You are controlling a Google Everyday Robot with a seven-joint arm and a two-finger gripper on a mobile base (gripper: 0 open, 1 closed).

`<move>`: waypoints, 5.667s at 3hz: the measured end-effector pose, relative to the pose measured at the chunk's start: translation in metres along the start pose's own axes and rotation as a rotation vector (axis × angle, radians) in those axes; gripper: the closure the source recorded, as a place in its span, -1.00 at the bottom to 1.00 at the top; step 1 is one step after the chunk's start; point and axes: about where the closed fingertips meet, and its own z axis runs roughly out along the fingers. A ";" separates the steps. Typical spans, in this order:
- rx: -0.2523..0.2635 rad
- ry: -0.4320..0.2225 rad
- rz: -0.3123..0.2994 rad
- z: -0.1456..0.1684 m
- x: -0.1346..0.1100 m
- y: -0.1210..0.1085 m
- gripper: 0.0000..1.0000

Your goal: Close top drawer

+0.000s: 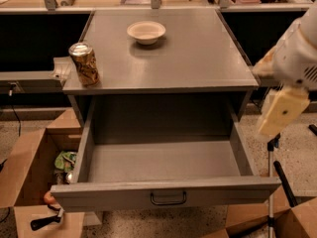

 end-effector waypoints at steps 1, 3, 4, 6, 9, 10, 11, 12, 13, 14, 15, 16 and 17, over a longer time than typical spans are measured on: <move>-0.088 -0.012 0.051 0.047 0.003 0.047 -0.21; -0.230 0.023 0.244 0.149 0.050 0.136 0.72; -0.285 0.059 0.357 0.198 0.079 0.171 1.00; -0.222 -0.006 0.460 0.286 0.083 0.132 1.00; -0.122 -0.070 0.403 0.293 0.065 0.090 1.00; -0.084 -0.129 0.350 0.302 0.055 0.060 1.00; -0.079 -0.141 0.340 0.304 0.053 0.056 1.00; -0.072 -0.194 0.277 0.311 0.040 0.031 1.00; -0.071 -0.199 0.272 0.311 0.040 0.030 1.00; -0.065 -0.253 0.216 0.315 0.023 0.003 1.00; -0.063 -0.266 0.204 0.315 0.019 -0.001 1.00; -0.056 -0.311 0.167 0.316 0.004 -0.023 1.00; -0.050 -0.346 0.135 0.314 -0.010 -0.042 1.00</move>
Offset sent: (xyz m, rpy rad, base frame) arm -0.1162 0.0132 -0.2068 0.1103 0.2981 -0.1951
